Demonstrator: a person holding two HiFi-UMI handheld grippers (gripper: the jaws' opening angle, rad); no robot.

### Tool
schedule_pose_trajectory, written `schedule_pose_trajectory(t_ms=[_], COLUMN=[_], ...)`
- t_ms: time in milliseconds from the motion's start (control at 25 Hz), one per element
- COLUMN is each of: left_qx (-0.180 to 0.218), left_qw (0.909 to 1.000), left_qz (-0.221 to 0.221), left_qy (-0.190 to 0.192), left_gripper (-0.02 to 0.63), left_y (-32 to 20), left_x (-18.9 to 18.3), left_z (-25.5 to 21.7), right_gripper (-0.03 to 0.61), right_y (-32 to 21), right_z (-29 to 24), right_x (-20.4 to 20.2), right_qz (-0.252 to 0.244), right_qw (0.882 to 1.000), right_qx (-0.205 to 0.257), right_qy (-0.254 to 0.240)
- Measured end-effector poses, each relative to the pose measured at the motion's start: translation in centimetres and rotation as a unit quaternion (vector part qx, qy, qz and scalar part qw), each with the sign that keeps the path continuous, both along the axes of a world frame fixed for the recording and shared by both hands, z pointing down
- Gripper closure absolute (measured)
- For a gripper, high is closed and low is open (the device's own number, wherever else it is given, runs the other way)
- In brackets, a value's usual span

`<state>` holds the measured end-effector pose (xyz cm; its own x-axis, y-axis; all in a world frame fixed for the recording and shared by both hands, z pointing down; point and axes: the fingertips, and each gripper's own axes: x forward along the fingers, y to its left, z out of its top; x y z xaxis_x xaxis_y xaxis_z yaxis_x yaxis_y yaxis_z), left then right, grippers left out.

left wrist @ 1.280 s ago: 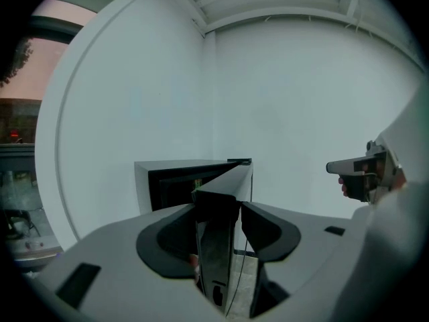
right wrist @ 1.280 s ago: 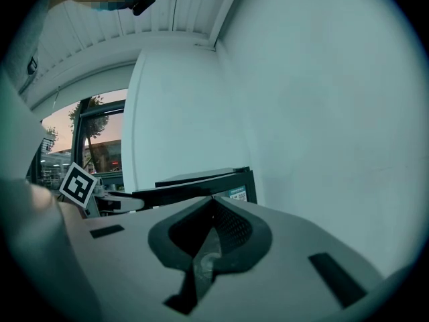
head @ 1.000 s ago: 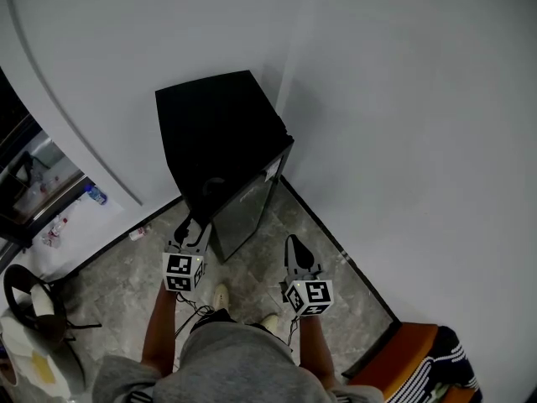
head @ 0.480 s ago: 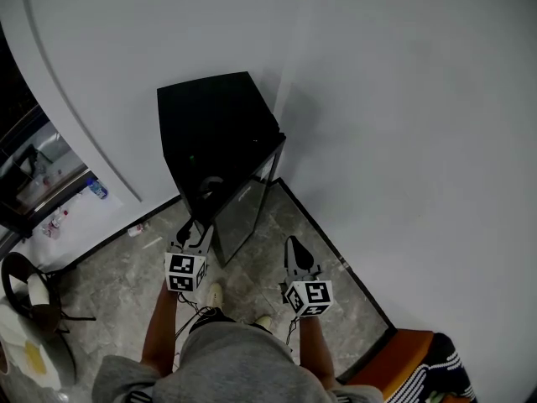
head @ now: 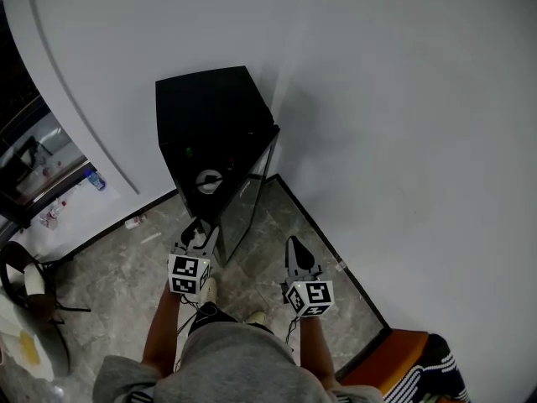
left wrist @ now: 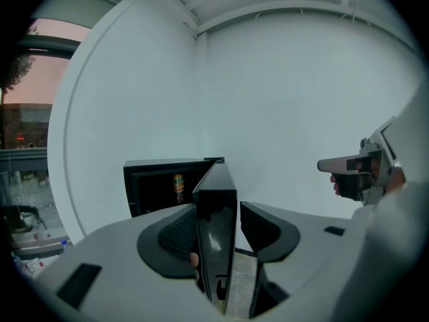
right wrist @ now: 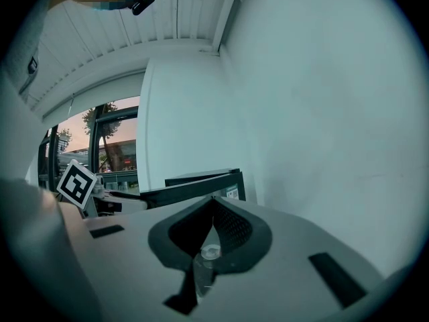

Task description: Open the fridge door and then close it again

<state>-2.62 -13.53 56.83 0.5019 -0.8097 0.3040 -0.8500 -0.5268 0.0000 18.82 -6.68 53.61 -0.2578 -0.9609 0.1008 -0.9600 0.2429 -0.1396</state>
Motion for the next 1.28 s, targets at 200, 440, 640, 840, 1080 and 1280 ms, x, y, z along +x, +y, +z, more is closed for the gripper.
schedule_pose_trajectory(t_ms=[200,440,640,840,1080,1280], left_qx=[0.006,0.01,0.009,0.01,0.013,0.012], left_qw=[0.9998,0.9989,0.9979,0.9971,0.9954,0.994], left_qz=[0.02,0.045,0.061,0.07,0.091,0.104], left_qy=[0.006,0.012,0.021,0.027,0.028,0.034], left_gripper=[0.414,0.417,0.417,0.417,0.421,0.435], left_y=[2.0,3.9,4.7,5.3,6.0,6.5], left_x=[2.2,5.5,7.8,9.1,10.9,12.4], left_z=[0.0,0.0,0.2,0.2,0.1,0.2], right_gripper=[0.554,0.554,0.554,0.554,0.554,0.554], right_y=[1.5,3.5,5.4,7.4,9.2,10.3], right_z=[0.3,0.2,0.5,0.7,1.2,1.1], right_x=[1.1,2.8,4.7,6.8,8.7,9.5], right_qz=[0.001,0.016,0.04,0.064,0.086,0.097], right_qw=[1.0,1.0,0.999,0.998,0.996,0.995], right_qx=[-0.002,0.001,0.002,0.001,-0.004,-0.003], right_qy=[0.003,0.004,0.003,0.006,0.006,0.006])
